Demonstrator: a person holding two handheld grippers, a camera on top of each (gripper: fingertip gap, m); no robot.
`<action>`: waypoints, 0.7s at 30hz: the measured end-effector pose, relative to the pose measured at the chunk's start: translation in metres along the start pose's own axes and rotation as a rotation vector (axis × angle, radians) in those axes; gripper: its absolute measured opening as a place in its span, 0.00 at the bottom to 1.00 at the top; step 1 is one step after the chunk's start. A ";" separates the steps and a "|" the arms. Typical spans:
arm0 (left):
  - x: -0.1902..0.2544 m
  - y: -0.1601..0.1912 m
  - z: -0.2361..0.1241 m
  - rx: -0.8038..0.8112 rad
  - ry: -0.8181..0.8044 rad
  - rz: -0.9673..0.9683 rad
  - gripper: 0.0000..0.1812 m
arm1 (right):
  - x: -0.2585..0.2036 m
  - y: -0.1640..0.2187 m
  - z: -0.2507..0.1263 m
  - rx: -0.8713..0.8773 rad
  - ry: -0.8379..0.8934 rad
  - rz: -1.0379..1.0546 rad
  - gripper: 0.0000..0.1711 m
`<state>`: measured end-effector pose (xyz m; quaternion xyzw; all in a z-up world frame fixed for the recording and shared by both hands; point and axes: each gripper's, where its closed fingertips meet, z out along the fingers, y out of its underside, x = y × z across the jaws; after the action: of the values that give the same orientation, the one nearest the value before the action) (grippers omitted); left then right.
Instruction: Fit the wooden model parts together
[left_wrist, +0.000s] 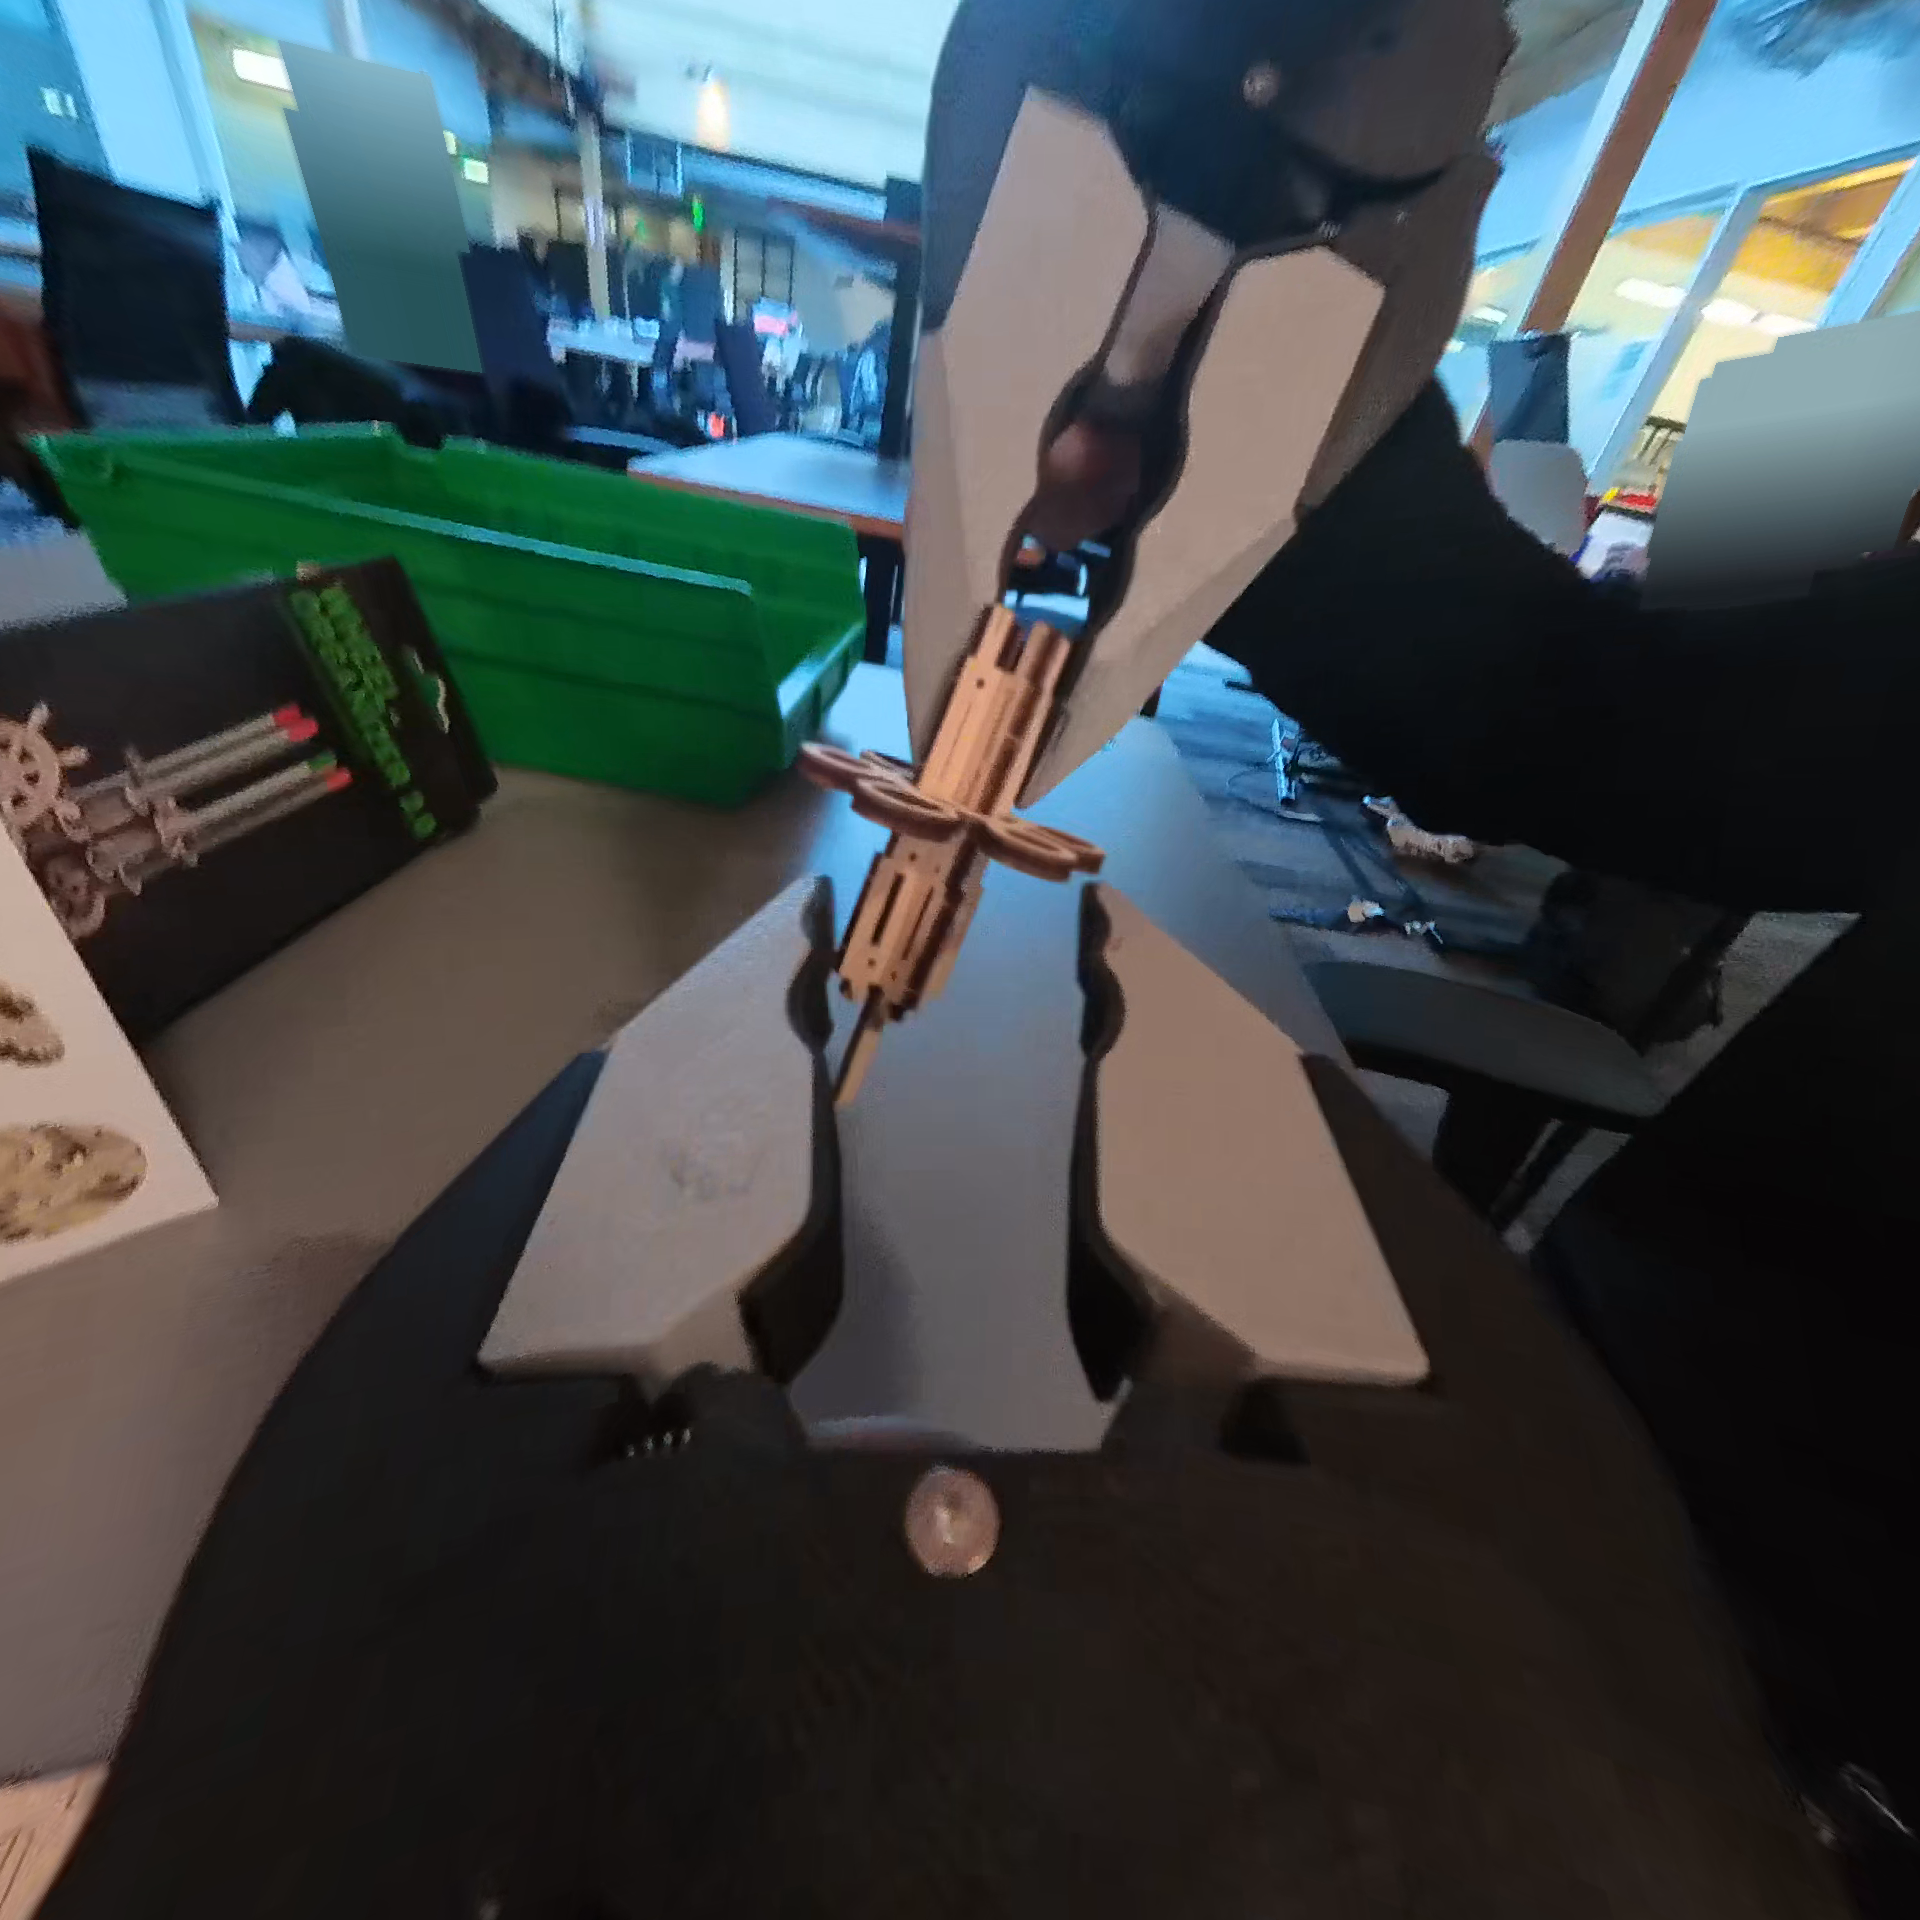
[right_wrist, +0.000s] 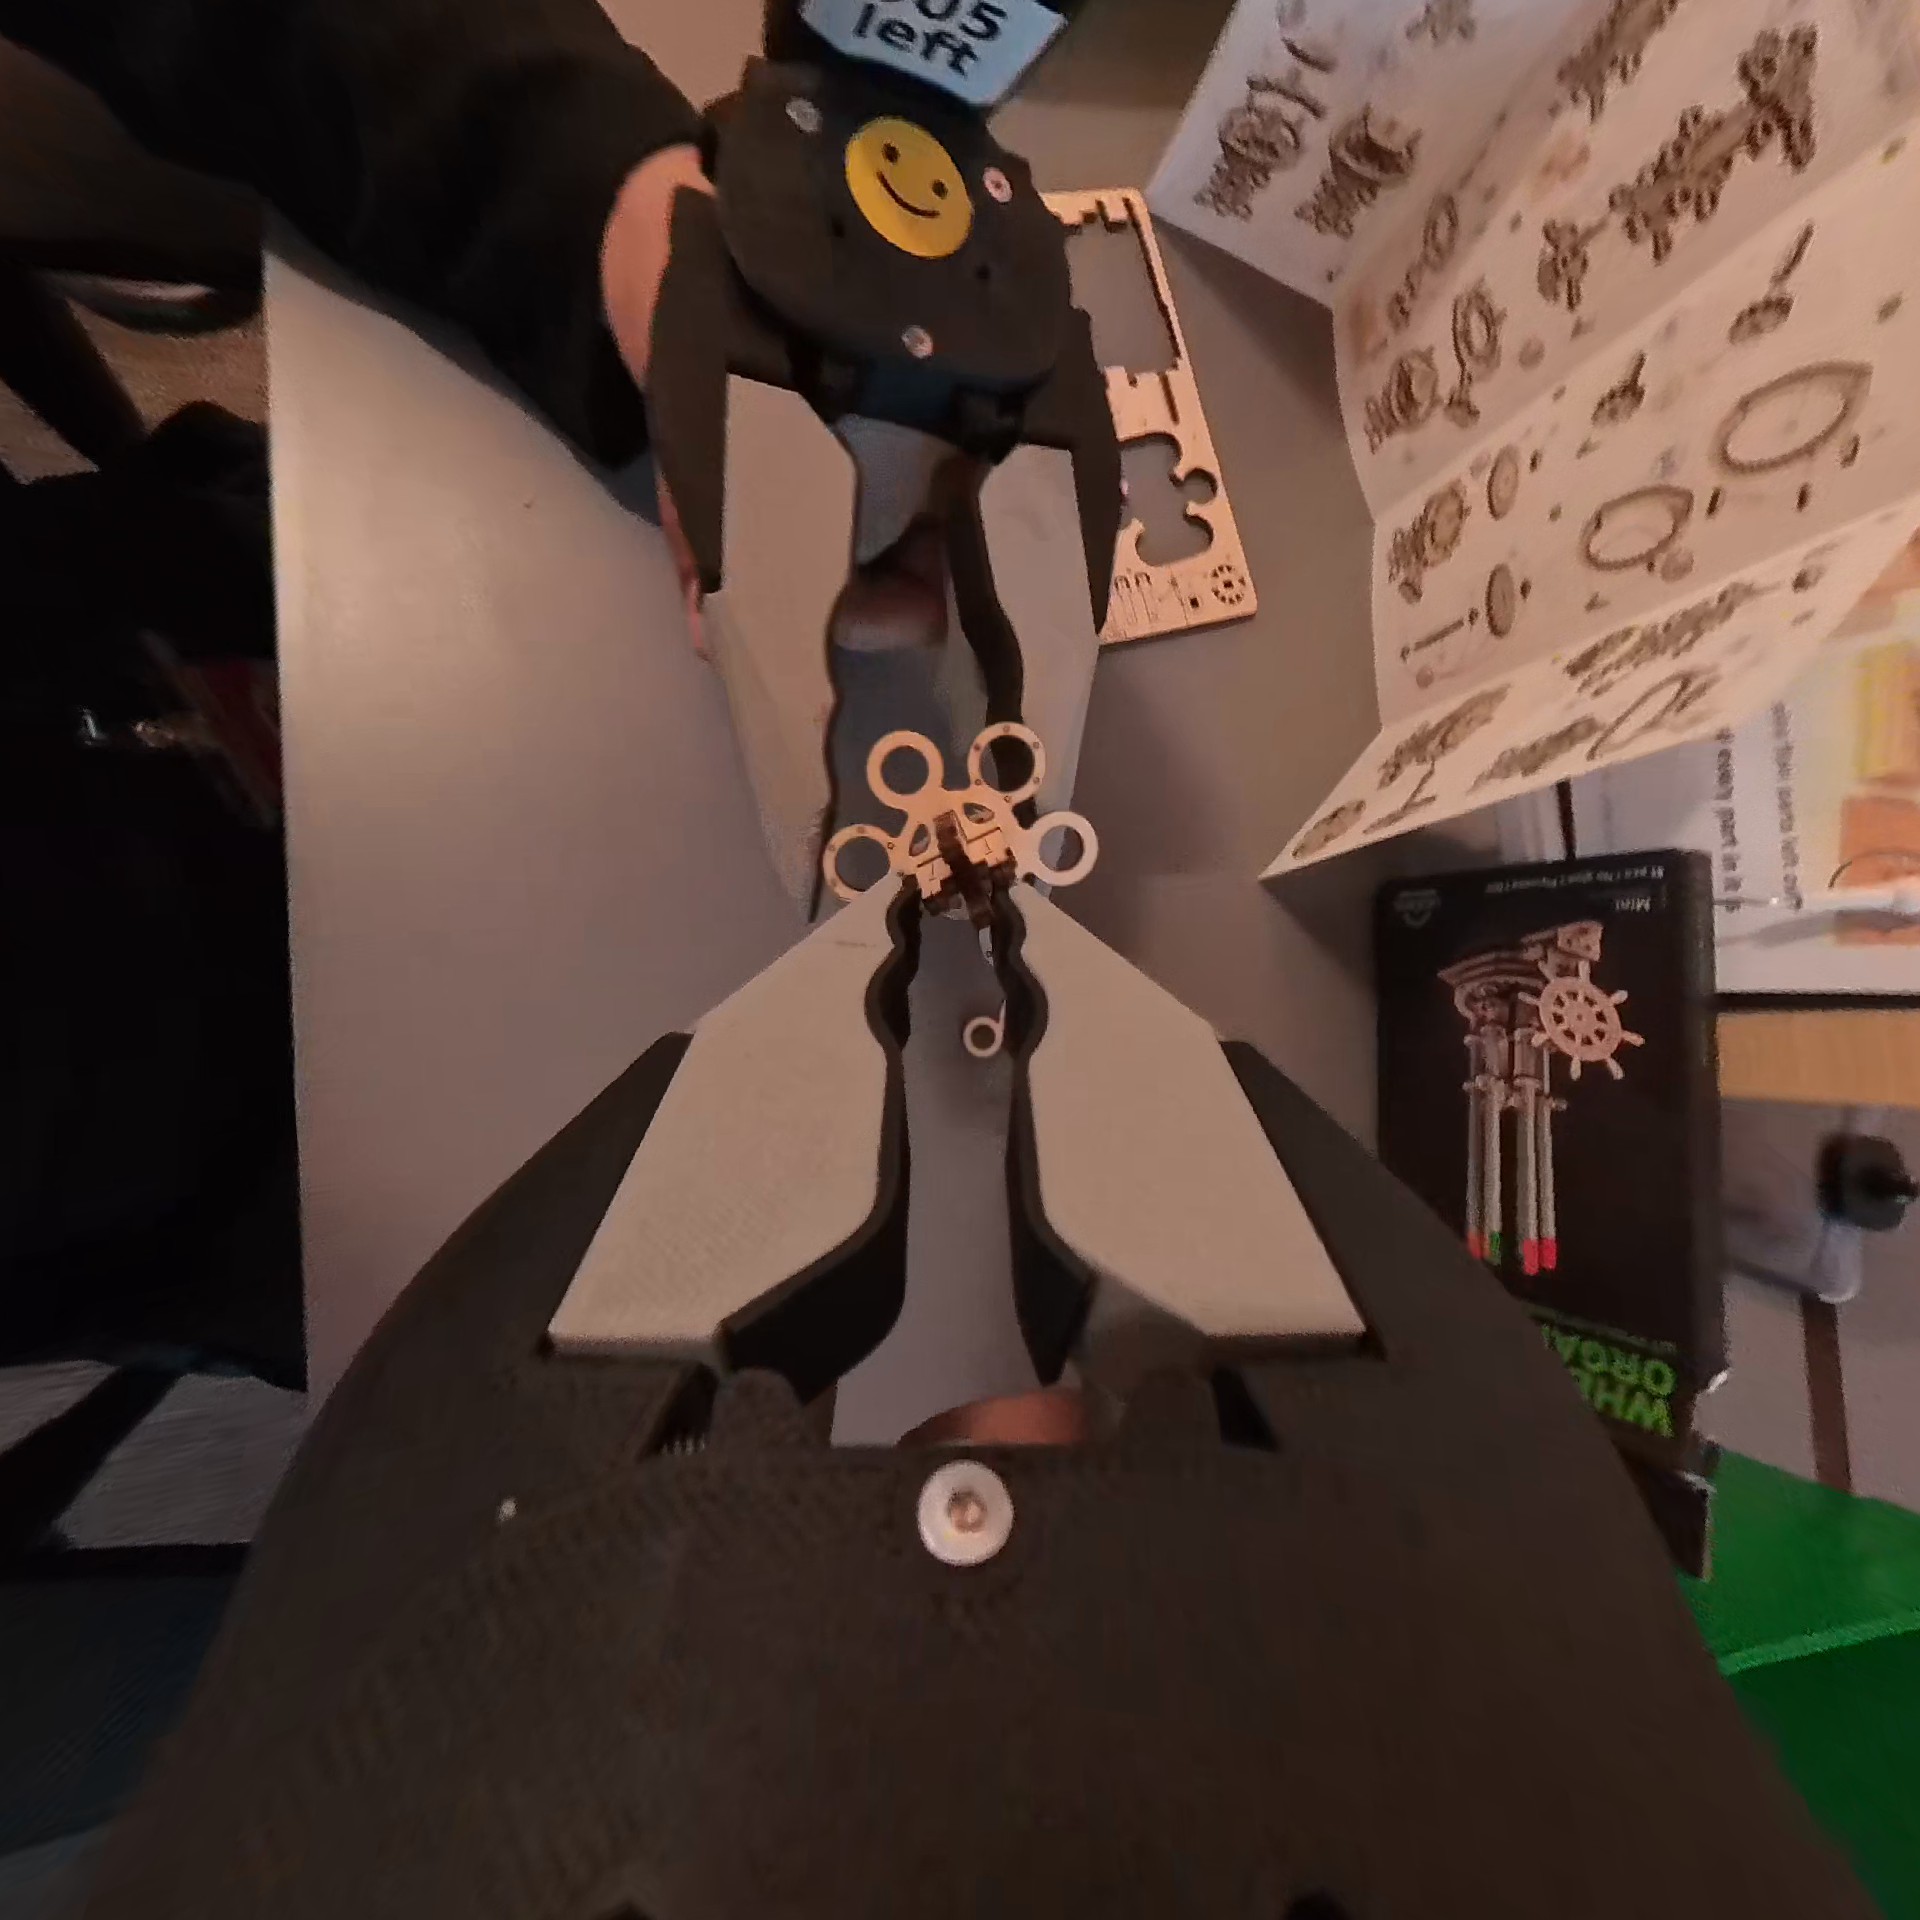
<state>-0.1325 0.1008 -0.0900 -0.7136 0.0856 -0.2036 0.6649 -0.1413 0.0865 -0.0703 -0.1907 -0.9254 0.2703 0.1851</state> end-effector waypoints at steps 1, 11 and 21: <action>-0.004 0.005 -0.001 -0.042 -0.021 -0.019 0.25 | 0.003 0.003 0.002 -0.009 -0.006 0.028 0.06; -0.019 0.063 -0.008 -0.455 -0.090 0.031 0.18 | 0.000 0.034 0.036 -0.196 -0.091 0.066 0.06; -0.024 0.074 -0.004 -0.535 -0.108 0.082 0.00 | -0.005 0.033 0.043 -0.159 -0.177 0.112 0.05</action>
<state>-0.1447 0.0991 -0.1668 -0.8696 0.1297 -0.1082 0.4640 -0.1476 0.0911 -0.1242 -0.2314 -0.9445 0.2218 0.0715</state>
